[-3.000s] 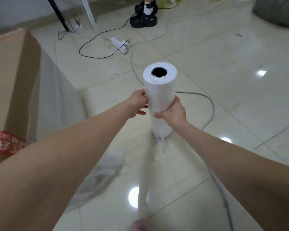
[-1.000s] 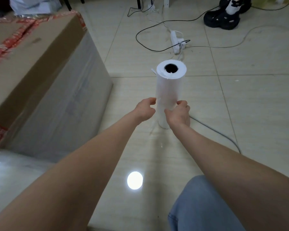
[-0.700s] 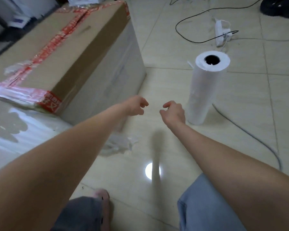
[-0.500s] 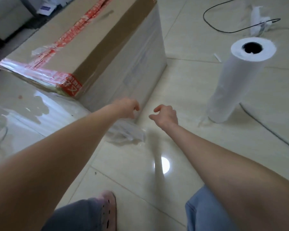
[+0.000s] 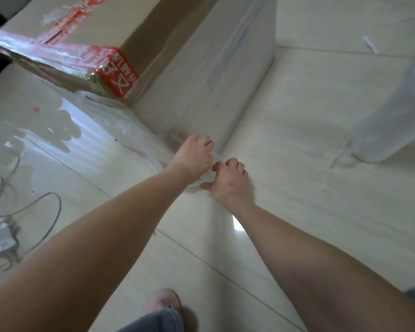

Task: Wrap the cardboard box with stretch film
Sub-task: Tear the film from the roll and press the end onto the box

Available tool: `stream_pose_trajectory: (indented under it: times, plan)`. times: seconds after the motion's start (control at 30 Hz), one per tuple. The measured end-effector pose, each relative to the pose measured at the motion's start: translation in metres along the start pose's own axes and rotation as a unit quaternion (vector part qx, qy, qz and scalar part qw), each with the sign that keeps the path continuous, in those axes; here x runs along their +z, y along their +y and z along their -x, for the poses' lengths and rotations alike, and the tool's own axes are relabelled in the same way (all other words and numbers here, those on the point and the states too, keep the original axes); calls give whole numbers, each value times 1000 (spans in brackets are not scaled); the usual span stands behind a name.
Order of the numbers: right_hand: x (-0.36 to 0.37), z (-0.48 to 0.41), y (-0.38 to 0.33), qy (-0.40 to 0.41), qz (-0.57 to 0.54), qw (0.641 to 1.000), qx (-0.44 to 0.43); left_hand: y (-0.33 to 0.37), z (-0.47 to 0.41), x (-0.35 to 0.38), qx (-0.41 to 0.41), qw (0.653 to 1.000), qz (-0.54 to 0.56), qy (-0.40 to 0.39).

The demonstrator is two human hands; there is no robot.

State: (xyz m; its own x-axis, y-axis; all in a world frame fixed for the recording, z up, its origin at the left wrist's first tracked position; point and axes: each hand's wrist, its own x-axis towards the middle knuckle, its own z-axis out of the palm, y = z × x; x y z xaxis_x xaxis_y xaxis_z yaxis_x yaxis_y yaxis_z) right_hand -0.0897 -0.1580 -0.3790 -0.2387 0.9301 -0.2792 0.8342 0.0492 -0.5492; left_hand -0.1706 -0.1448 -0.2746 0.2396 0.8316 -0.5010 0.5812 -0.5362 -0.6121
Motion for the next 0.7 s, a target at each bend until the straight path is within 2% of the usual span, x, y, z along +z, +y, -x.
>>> stream_pose_trajectory:
  times: [0.17,0.27,0.43,0.57,0.7]
  plan:
    - [-3,-11,-1,24,-28,999,27,-2,3,14,-11,999,46,9]
    - [-34,-14,10,43,-81,995,29,-3,11,1,-49,992,114,2]
    - [-100,-21,25,79,-133,987,38,-14,3,-52,-124,962,243,10]
    - [-133,-22,30,104,-142,983,54,-47,0,-85,-134,965,212,-76]
    - [-159,-21,30,119,-141,981,62,-64,-3,-107,-145,962,210,-93]
